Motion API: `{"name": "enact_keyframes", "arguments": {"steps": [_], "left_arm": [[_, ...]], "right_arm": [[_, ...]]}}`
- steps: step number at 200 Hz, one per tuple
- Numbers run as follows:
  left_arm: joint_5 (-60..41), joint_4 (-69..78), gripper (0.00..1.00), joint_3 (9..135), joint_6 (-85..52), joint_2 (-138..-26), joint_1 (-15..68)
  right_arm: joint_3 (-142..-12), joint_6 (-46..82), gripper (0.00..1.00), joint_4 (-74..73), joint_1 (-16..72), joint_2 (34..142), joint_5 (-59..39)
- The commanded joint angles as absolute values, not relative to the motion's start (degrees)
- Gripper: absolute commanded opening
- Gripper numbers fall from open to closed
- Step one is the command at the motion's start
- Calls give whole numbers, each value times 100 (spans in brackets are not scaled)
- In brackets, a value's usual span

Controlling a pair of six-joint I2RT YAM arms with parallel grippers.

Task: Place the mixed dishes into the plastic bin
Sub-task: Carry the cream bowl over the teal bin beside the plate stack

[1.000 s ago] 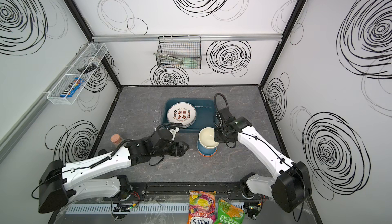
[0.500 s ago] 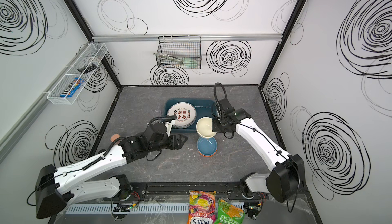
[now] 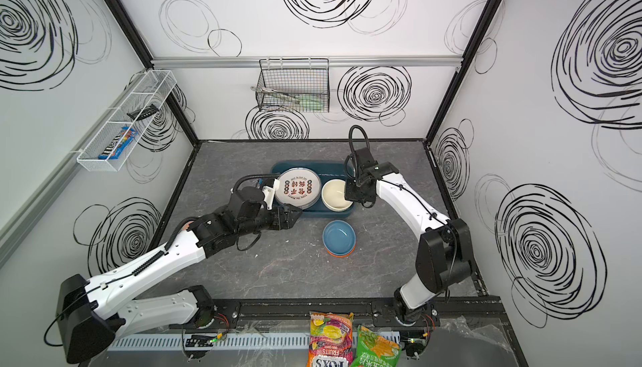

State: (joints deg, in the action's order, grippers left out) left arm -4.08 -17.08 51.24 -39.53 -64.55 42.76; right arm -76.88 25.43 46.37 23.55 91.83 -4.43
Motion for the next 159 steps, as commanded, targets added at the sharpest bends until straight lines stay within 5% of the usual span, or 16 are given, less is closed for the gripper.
{"name": "enact_keyframes", "arguments": {"steps": [1, 159], "left_arm": [[-500, -1687, 85, 5313, -3849, -6535, 4219], [-571, -1635, 85, 5010, -4008, -6439, 4148]], "right_arm": [[-8236, 2531, 4, 4472, 2293, 9463, -359], [-10810, 2694, 4, 4969, 1973, 11933, 24]]}}
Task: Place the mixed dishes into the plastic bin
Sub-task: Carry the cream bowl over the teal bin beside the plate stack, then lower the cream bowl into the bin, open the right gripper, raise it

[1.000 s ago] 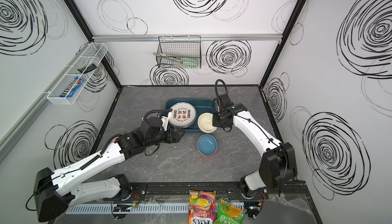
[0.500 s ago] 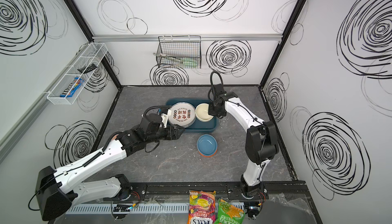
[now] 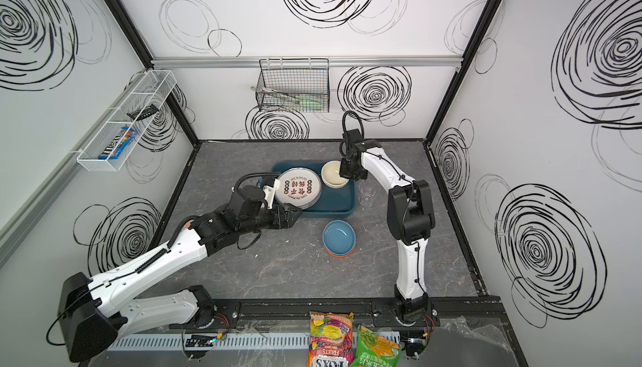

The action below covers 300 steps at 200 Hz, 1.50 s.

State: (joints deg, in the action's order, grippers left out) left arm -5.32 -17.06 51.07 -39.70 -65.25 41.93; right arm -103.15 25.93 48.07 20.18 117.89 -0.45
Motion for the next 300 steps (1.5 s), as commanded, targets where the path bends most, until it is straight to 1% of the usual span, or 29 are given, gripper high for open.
{"name": "enact_keyframes", "arguments": {"steps": [1, 67, 229, 300], "left_arm": [[-567, -1630, 85, 5005, -4008, -6436, 4148], [-550, -1651, 85, 4922, -4034, -6406, 4146], [-510, -1606, 85, 4632, -4157, -6271, 4131], [-510, -1582, 84, 4494, -4218, -6181, 4122]], "right_arm": [[-10824, 2692, 4, 4972, 1971, 11939, 25], [-11298, 2685, 4, 5115, 1922, 12439, 34], [-11259, 2760, 5, 4994, 1931, 12863, 148], [-11166, 2824, 10, 4957, 1977, 12966, 317]]}}
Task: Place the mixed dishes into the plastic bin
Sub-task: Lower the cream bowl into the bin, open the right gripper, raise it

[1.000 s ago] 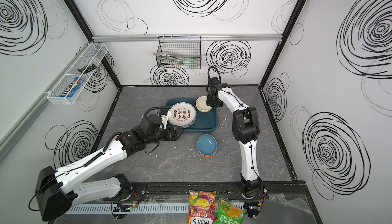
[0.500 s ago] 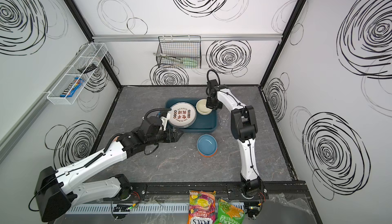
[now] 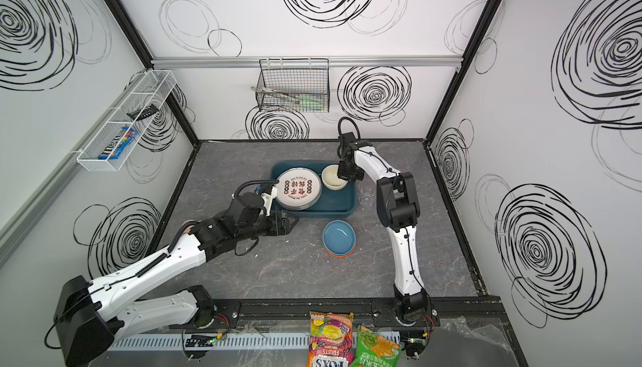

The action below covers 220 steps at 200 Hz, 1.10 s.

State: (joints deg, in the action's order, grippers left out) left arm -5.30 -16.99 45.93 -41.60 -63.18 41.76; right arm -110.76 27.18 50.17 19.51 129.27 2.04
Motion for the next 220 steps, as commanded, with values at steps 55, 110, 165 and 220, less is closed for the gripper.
{"name": "enact_keyframes", "arguments": {"steps": [55, 110, 165, 220], "left_arm": [[-534, -1519, 84, 4452, -4236, -6194, 4122], [-536, -1508, 85, 4388, -4254, -6137, 4122], [-536, -1512, 85, 4368, -4279, -6054, 4122], [-545, -1572, 85, 4401, -4315, -5985, 4135]], "right_arm": [[-11136, 2867, 19, 4957, 2052, 12943, 327], [-11148, 2909, 27, 4931, 2082, 12666, 349], [-10862, 2893, 30, 4898, 2119, 12084, 357], [-10178, 2825, 30, 4754, 2185, 11154, 248]]}}
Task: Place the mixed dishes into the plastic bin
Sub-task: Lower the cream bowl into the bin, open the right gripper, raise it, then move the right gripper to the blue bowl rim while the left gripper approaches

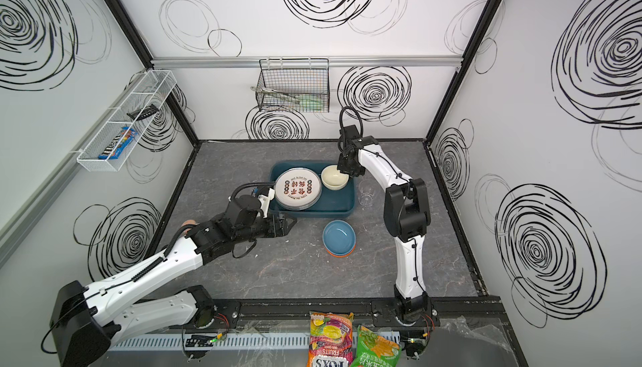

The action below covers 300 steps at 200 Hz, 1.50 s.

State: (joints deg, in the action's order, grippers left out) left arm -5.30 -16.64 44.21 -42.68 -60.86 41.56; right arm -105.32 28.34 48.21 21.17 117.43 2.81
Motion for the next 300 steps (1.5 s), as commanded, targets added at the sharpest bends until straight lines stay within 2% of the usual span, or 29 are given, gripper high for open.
{"name": "enact_keyframes", "arguments": {"steps": [1, 32, 67, 154, 196, 239, 274, 300], "left_arm": [[-545, -1577, 85, 4402, -4315, -5985, 4142], [-578, -1670, 83, 4421, -4289, -6003, 4170], [-674, -1761, 81, 4464, -4224, -6040, 4231], [-602, -1934, 73, 4811, -4036, -6569, 4779], [-535, -1998, 68, 5155, -3914, -7083, 5144], [-388, -2114, 65, 5555, -3756, -7728, 5459], [-183, -2229, 65, 5889, -3685, -8159, 5597], [8, -2355, 64, 6142, -3637, -8459, 5677]], "right_arm": [[-10152, 2823, 30, 4754, 2187, 11132, 243], [-9384, 2756, 30, 4499, 2248, 10301, 9], [-8305, 2659, 35, 4121, 2257, 9276, -467], [-5896, 2124, 34, 3343, 2239, 6852, -2065], [-5020, 2189, 30, 2981, 2183, 5736, -2524], [-4454, 2368, 25, 3149, 2076, 5032, -2757], [-4172, 2521, 25, 3523, 2029, 4809, -2684], [-4020, 2607, 29, 3770, 2011, 4649, -2626]]}}
